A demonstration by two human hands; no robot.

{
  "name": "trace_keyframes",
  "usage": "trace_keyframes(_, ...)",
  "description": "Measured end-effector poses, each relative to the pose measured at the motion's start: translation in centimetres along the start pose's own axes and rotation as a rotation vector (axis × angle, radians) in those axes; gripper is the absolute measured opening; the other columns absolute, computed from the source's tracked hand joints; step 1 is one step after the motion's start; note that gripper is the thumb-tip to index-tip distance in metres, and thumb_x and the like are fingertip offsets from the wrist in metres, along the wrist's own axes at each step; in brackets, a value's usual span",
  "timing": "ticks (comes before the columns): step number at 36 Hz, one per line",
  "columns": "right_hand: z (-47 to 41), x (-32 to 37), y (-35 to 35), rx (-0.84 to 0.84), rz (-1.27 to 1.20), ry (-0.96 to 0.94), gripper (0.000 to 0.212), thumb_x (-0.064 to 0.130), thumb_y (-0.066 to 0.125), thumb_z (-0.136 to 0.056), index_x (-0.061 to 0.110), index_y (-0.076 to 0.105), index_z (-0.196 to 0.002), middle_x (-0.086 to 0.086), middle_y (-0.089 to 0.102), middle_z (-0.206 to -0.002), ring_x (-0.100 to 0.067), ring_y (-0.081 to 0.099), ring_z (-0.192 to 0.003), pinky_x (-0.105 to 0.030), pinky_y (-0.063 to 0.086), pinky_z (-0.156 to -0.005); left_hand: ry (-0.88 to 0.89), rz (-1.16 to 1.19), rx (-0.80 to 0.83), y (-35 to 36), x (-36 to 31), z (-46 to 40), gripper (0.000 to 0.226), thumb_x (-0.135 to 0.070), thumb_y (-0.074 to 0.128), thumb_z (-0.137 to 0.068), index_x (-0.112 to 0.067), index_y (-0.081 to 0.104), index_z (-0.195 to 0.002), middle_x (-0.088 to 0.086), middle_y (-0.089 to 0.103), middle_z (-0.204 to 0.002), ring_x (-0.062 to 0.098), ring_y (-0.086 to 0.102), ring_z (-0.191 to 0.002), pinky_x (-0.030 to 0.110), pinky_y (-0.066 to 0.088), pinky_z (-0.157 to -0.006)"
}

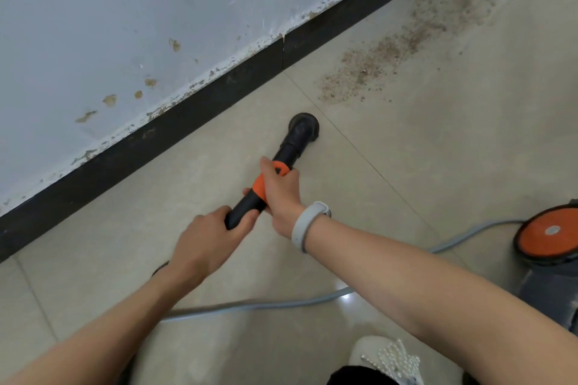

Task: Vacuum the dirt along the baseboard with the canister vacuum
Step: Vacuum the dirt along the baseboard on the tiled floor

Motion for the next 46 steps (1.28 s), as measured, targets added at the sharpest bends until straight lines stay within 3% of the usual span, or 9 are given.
trace_keyframes(4,-1.9,3.3,1.2,0.02,0.007,0.018,0.042,0.032,0.055,-0.095,0.01,0.037,-0.126,-0.004,0.052,-0.086,-0.027,0.066,-0.073,-0.043,0.058,-0.08,0.017,-0.002,-0.055,-1.0,-1.2,-2.8,0.057,-0.071,0.04,-0.083,-0.016,0.056,-0.078,0.005,0.066,-0.068,0.025,0.064,-0.063,0.043,0.055,-0.072)
trace_keyframes(8,-3.8,6.9,1.4,0.066,-0.031,0.013,0.03,0.026,0.054,-0.095,0.009,0.042,-0.116,-0.009,0.049,-0.085,-0.024,0.058,-0.052,-0.032,0.055,-0.052,0.076,-0.044,-0.021,-1.2,-2.9,-5.0,0.049,-0.066,0.041,-0.088,-0.019,0.051,-0.084,0.004,0.067,-0.073,0.021,0.064,-0.066,0.04,0.054,-0.069)
trace_keyframes(11,-5.5,8.5,0.6,0.086,-0.038,0.002,0.02,0.025,0.056,-0.095,0.009,0.044,-0.097,-0.009,0.048,-0.078,-0.023,0.055,-0.045,-0.035,0.055,-0.054,0.126,-0.164,0.027,-0.6,-2.8,-5.4,0.044,-0.066,0.046,-0.087,-0.022,0.047,-0.088,0.0,0.065,-0.074,0.017,0.061,-0.066,0.032,0.046,-0.06)
trace_keyframes(14,-6.9,9.4,-0.2,0.094,-0.083,0.007,0.019,0.021,0.056,-0.095,0.01,0.045,-0.086,-0.01,0.047,-0.072,-0.023,0.051,-0.049,-0.037,0.054,-0.058,0.137,-0.21,0.046,0.1,-2.5,-5.7,0.045,-0.066,0.048,-0.087,-0.022,0.048,-0.094,-0.002,0.062,-0.072,0.016,0.061,-0.066,0.031,0.046,-0.06)
trace_keyframes(20,-9.1,11.9,-1.6,0.044,-0.142,-0.014,0.02,0.022,0.055,-0.095,0.009,0.044,-0.085,-0.011,0.046,-0.07,-0.022,0.047,-0.05,-0.035,0.05,-0.055,0.211,-0.34,-0.038,-0.2,-5.6,-8.5,0.043,-0.064,0.048,-0.089,-0.022,0.042,-0.095,-0.005,0.048,-0.068,0.021,0.052,-0.066,0.032,0.033,-0.058)
trace_keyframes(26,-10.9,14.9,-3.1,-0.05,-0.175,-0.083,0.027,0.027,0.055,-0.097,0.006,0.045,-0.083,-0.009,0.044,-0.067,-0.02,0.045,-0.05,-0.032,0.049,-0.054,0.235,-0.325,-0.017,-0.4,-9.0,-11.2,0.044,-0.066,0.047,-0.088,-0.022,0.045,-0.097,-0.002,0.053,-0.075,0.023,0.055,-0.073,0.032,0.036,-0.062)
trace_keyframes(34,-9.2,11.7,0.0,-0.005,-0.047,-0.054,0.026,0.031,0.051,-0.098,0.01,0.042,-0.085,-0.011,0.043,-0.077,-0.025,0.049,-0.056,-0.025,0.049,-0.04,0.191,-0.24,-0.06,-1.4,-4.4,-8.0,0.041,-0.065,0.051,-0.085,-0.025,0.044,-0.081,-0.005,0.056,-0.067,0.015,0.055,-0.061,0.029,0.035,-0.053)
trace_keyframes(39,-6.9,7.4,2.8,0.03,0.048,-0.022,0.031,0.036,0.054,-0.096,0.011,0.04,-0.106,-0.009,0.046,-0.086,-0.026,0.054,-0.061,-0.034,0.055,-0.052,0.136,-0.127,0.054,-1.5,0.6,-5.2,0.04,-0.066,0.054,-0.084,-0.027,0.045,-0.077,-0.004,0.062,-0.067,0.015,0.06,-0.064,0.03,0.043,-0.057)
trace_keyframes(46,-4.9,6.9,2.8,-0.003,0.121,-0.031,0.033,0.038,0.05,-0.098,0.009,0.044,-0.112,-0.007,0.048,-0.082,-0.024,0.057,-0.061,-0.04,0.059,-0.071,0.152,-0.07,0.143,-1.5,1.1,-3.9,0.039,-0.063,0.053,-0.086,-0.024,0.051,-0.085,-0.001,0.068,-0.077,0.017,0.065,-0.073,0.038,0.054,-0.074)
Point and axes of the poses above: each hand's wrist, its own z-axis away from the middle knuckle, its own y-axis out of the palm, x = y × z, the point moved 3 cm from there along -z, towards the middle knuckle
